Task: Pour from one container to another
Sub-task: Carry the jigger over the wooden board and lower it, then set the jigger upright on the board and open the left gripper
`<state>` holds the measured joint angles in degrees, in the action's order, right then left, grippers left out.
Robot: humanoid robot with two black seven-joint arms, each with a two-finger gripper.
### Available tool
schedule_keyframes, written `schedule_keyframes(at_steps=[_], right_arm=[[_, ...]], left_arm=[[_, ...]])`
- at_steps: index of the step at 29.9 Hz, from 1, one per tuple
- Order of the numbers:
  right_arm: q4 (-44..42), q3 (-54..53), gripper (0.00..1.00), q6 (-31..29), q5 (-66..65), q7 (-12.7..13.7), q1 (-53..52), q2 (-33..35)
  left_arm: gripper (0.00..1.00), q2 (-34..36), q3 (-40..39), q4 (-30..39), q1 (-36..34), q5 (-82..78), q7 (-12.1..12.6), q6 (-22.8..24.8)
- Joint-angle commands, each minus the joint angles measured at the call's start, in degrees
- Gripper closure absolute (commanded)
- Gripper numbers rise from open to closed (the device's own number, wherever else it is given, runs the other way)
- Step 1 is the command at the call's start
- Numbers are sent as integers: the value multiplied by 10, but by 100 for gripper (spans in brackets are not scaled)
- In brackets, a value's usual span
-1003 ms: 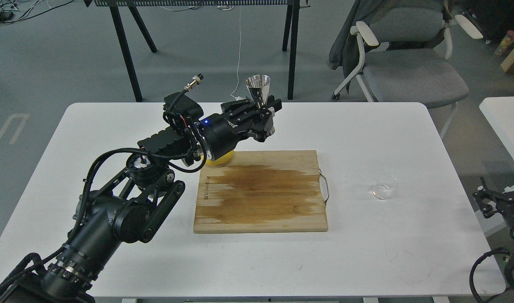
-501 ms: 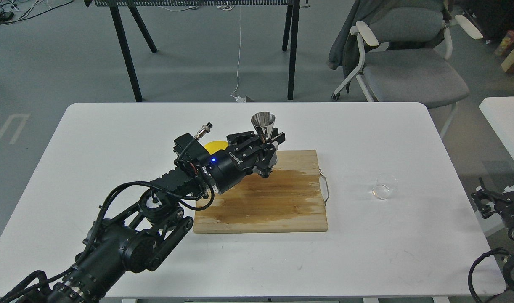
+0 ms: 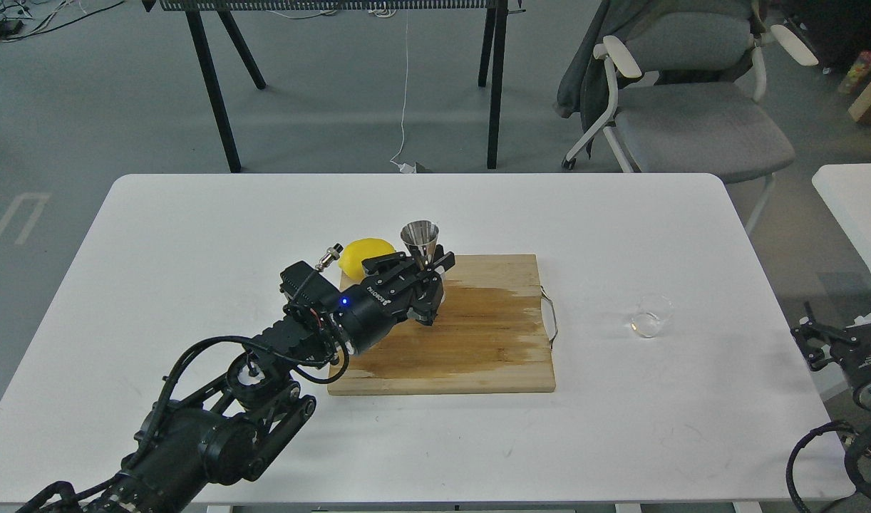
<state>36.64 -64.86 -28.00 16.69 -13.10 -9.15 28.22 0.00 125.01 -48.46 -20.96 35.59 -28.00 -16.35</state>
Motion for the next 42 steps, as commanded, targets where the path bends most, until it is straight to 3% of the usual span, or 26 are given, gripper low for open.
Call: schedule_keyframes(at_steps=[1,23,33,42], right_arm=[[0,0,0,0,0,0,1,0],[0,-1,0,0,0,0,1,-1],[0,-1,0,0,0,-1,1,-1],[0,-1,0,0,0,-1,1,-1]], left_arm=[[89,0,0,14,8,-1,0,0],[72,0,0,10,17,-1,0,13],[71,0,0,10,25,-1,0,13],[64,0,0,10,29,-2,0,13]])
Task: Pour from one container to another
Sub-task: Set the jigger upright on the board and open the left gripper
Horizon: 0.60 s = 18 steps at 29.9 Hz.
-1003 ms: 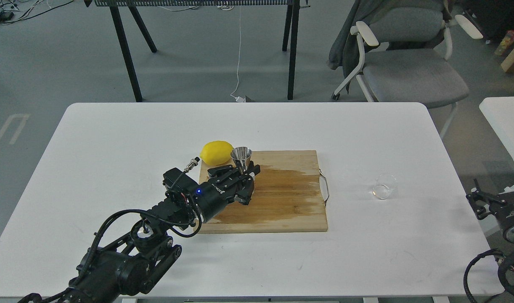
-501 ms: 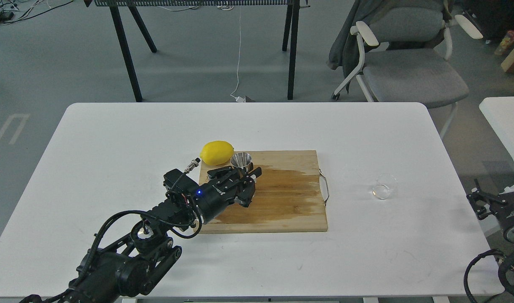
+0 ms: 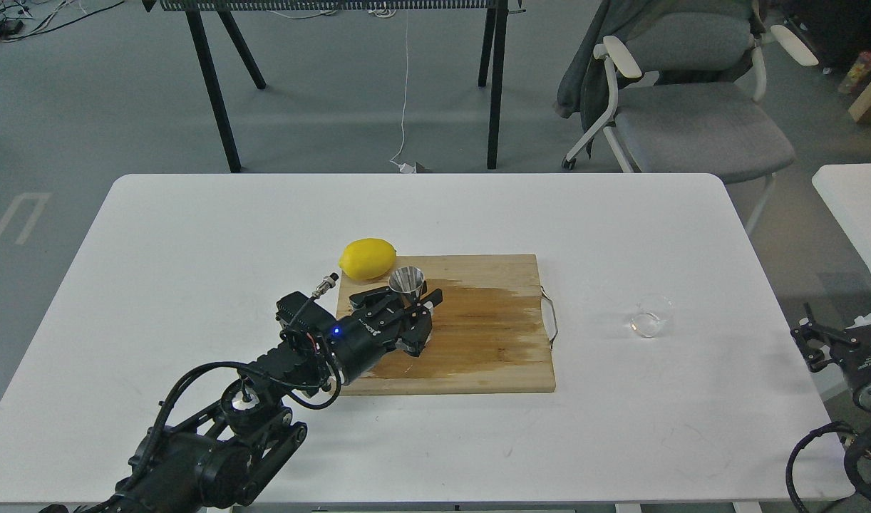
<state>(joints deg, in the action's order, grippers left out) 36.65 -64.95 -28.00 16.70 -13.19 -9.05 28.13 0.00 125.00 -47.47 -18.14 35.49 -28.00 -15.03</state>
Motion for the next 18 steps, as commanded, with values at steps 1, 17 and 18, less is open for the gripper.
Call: schedule_keyframes(at_steps=[1,17,18], right_arm=[[0,0,0,0,0,0,0,0],[0,0,0,0,0,0,0,0],[0,0,0,0,0,0,0,0]], left_arm=[[64,0,0,0,1,0,0,0],[54,0,0,0,1,-1,0,0],[53,0,0,0,1,-1,0,0]])
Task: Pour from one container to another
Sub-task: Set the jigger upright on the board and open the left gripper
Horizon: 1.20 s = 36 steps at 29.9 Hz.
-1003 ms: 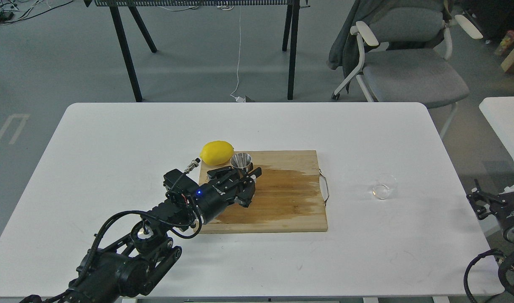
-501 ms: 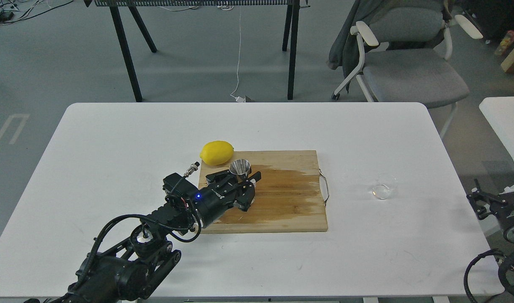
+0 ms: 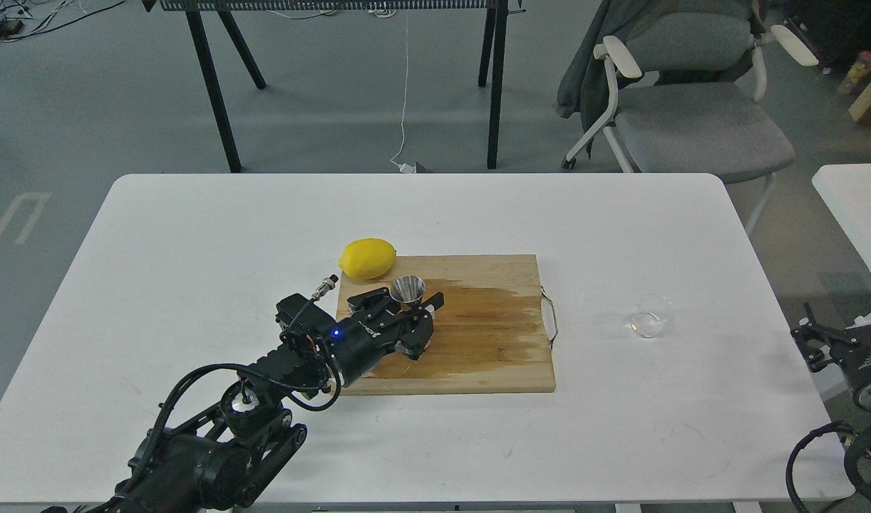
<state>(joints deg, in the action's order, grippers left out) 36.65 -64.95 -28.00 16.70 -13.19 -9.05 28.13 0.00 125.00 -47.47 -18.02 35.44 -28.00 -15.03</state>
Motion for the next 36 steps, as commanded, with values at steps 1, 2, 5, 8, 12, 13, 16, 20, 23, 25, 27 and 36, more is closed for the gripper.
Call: schedule_keyframes(at_steps=[1,2,5,8,12,13,16,20,23,25,27,36], right_arm=[[0,0,0,0,0,0,0,0],[0,0,0,0,0,0,0,0],[0,0,0,0,0,0,0,0],[0,0,0,0,0,0,0,0],[0,0,0,0,0,0,0,0],[0,0,0,0,0,0,0,1],[0,0,0,0,0,0,0,0],[0,-1,0,0,0,0,1,0],[0,-1,0,0,0,0,1,1],[0,-1,0,0,0,0,1,0],[0,-1,0,0,0,0,1,1],[0,-2,0,0,0,0,1,0]], left_arm=[[51,0,0,0,0,0,0,0],[49,0,0,0,0,0,0,0],[45,0,0,0,0,0,0,0],[41,0,0,0,0,0,0,0],[27,0,0,-1,1,0,0,0],[24,0,0,-2,1,0,0,0],[17,0,0,-2,1,0,0,0],[8,0,0,-3,2,-2,0,0],[6,0,0,-5,5,-5,0,0],[5,0,0,-8,9,-5,0,0],[5,0,0,-9,12,-5,0,0],[5,0,0,-9,18,-5,0,0]])
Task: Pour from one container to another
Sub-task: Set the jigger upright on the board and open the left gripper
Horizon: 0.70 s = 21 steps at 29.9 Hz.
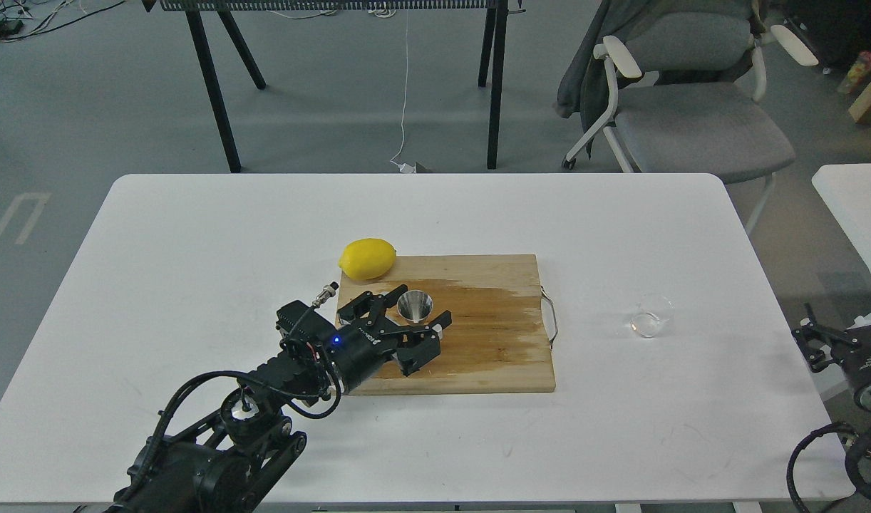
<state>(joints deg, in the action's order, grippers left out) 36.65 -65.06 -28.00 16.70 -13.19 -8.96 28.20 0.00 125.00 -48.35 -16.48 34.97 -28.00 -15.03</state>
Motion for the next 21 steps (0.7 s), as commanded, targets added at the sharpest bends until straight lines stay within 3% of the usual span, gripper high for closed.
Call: schedule_keyframes(at_steps=[1,21], right_arm=[[0,-1,0,0,0,0,0,0],[0,-1,0,0,0,0,0,0]], left_arm=[[5,0,0,0,5,-1,0,0],[5,0,0,6,22,-1,0,0]])
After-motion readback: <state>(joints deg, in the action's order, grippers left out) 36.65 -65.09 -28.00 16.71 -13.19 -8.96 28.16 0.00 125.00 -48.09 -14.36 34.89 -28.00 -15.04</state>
